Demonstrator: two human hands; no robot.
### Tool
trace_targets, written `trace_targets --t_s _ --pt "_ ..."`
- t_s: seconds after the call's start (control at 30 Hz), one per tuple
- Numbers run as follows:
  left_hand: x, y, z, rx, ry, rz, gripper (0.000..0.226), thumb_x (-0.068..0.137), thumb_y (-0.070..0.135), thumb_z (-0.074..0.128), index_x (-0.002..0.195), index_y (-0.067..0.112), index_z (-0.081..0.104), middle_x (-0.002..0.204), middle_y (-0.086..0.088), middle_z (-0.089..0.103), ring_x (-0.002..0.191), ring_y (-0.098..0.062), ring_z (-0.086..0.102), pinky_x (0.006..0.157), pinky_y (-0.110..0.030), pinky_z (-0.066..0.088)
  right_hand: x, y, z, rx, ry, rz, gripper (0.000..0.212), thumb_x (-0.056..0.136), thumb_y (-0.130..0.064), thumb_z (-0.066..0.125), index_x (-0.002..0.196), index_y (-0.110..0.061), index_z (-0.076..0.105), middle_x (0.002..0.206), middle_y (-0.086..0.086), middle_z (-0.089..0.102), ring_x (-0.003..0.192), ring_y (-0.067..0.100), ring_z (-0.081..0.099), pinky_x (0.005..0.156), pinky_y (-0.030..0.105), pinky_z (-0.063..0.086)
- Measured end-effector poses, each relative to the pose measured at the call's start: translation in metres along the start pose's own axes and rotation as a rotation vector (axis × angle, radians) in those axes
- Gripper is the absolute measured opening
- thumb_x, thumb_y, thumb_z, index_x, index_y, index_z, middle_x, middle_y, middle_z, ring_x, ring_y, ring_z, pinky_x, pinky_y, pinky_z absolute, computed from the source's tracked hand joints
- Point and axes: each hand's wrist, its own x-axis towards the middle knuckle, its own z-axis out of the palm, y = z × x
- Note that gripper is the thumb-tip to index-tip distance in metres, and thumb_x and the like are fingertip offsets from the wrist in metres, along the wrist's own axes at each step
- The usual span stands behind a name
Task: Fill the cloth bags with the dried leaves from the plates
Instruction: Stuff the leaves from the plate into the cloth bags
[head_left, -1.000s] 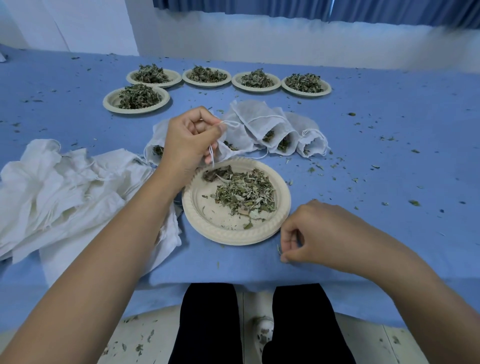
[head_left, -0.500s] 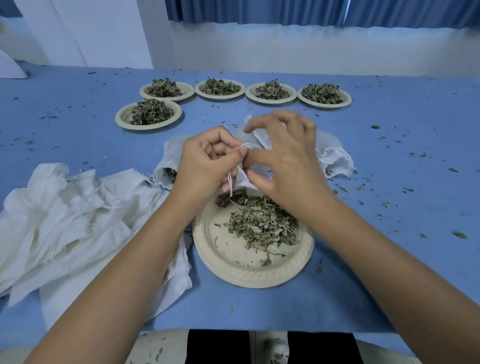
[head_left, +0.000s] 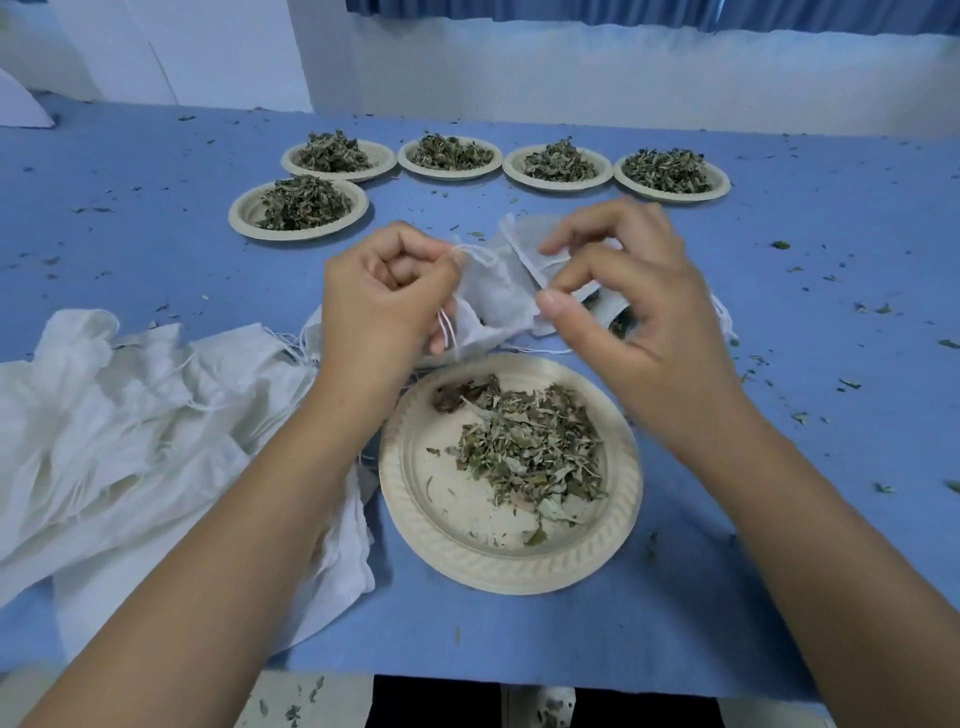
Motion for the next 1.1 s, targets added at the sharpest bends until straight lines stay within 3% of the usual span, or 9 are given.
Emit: trace_targets --t_s 0.1,0.17,0.23,0.4,0.53,0.67,0.87,1.0,1.1 --pt "0.004 0.001 -0.003 -0.048 0.077 -0.018 0.024 0.09 0.004 0.063 0.07 0.016 0.059 0.042 0.007 0.053 0.03 -0.009 0.042 0.035 -0.018 0.035 0.003 0.006 -0.004 0.068 -0.362 0.098 0.019 0.083 -0.032 0.07 0.082 -0.014 0.065 0.093 -0.002 0.063 0.088 0.01 0.057 0.082 0.03 0.046" --pt "0.002 0.0 -0.001 -0.052 0.065 -0.009 0.023 0.09 0.003 0.063 0.07 0.015 0.058 0.041 0.009 0.052 0.03 -0.008 0.041 0.036 -0.019 0.035 -0.003 0.008 0.006 -0.05 -0.659 0.162 0.037 0.078 -0.043 0.072 0.108 -0.024 0.063 0.113 -0.012 0.055 0.102 0.0 0.049 0.094 0.022 0.041" --pt "0.001 -0.001 0.0 -0.05 0.048 -0.008 0.023 0.09 0.002 0.063 0.071 0.015 0.058 0.041 0.01 0.052 0.03 -0.006 0.041 0.036 -0.018 0.035 -0.01 0.008 0.018 -0.126 -0.754 0.143 0.056 0.078 -0.045 0.072 0.128 -0.027 0.053 0.126 -0.014 0.045 0.116 -0.003 0.037 0.102 0.016 0.03" --pt "-0.003 -0.002 0.002 -0.037 -0.016 -0.025 0.022 0.09 0.005 0.065 0.071 0.016 0.06 0.044 0.007 0.053 0.032 -0.008 0.042 0.036 -0.017 0.035 -0.01 -0.001 0.03 -0.1 -0.694 0.036 0.041 0.08 -0.02 0.075 0.12 -0.018 0.064 0.109 -0.015 0.055 0.105 0.0 0.045 0.095 0.012 0.032" --pt "-0.003 -0.001 0.002 -0.043 -0.013 -0.027 0.022 0.089 0.006 0.066 0.071 0.018 0.061 0.044 0.007 0.053 0.032 -0.006 0.042 0.036 -0.017 0.035 -0.012 -0.002 0.026 0.007 -0.62 -0.021 0.026 0.077 -0.006 0.075 0.102 -0.013 0.072 0.098 -0.02 0.06 0.095 -0.01 0.046 0.089 0.004 0.032" --pt "-0.003 -0.002 0.0 -0.063 -0.001 -0.013 0.021 0.088 0.008 0.066 0.071 0.017 0.061 0.044 0.007 0.053 0.031 -0.008 0.041 0.036 -0.017 0.035 -0.011 -0.003 0.02 0.085 -0.529 -0.005 0.015 0.076 -0.007 0.075 0.088 -0.014 0.071 0.085 -0.005 0.064 0.087 0.002 0.047 0.079 0.018 0.041" --pt "-0.005 -0.002 0.002 -0.059 0.003 -0.058 0.024 0.09 0.005 0.065 0.07 0.017 0.06 0.044 0.007 0.053 0.032 -0.007 0.042 0.037 -0.016 0.036 -0.01 0.0 0.012 0.225 -0.438 0.067 0.011 0.078 -0.001 0.072 0.085 -0.01 0.068 0.086 -0.001 0.065 0.074 0.017 0.055 0.076 0.034 0.048" --pt "-0.005 -0.003 0.004 0.008 -0.05 -0.04 0.025 0.088 0.003 0.066 0.069 0.02 0.062 0.047 0.006 0.058 0.037 -0.008 0.049 0.04 -0.019 0.042 -0.008 -0.001 0.009 0.472 -0.204 0.061 0.015 0.078 0.001 0.072 0.087 -0.009 0.067 0.085 0.004 0.068 0.078 0.024 0.064 0.078 0.033 0.054" --pt "-0.005 -0.004 0.004 0.02 -0.105 -0.07 0.032 0.085 0.003 0.067 0.064 0.027 0.066 0.054 0.003 0.064 0.04 -0.013 0.053 0.038 -0.023 0.045 -0.007 0.001 0.01 0.611 0.045 0.076 0.023 0.079 0.005 0.069 0.088 -0.015 0.064 0.088 -0.002 0.068 0.084 0.018 0.068 0.079 0.027 0.055"
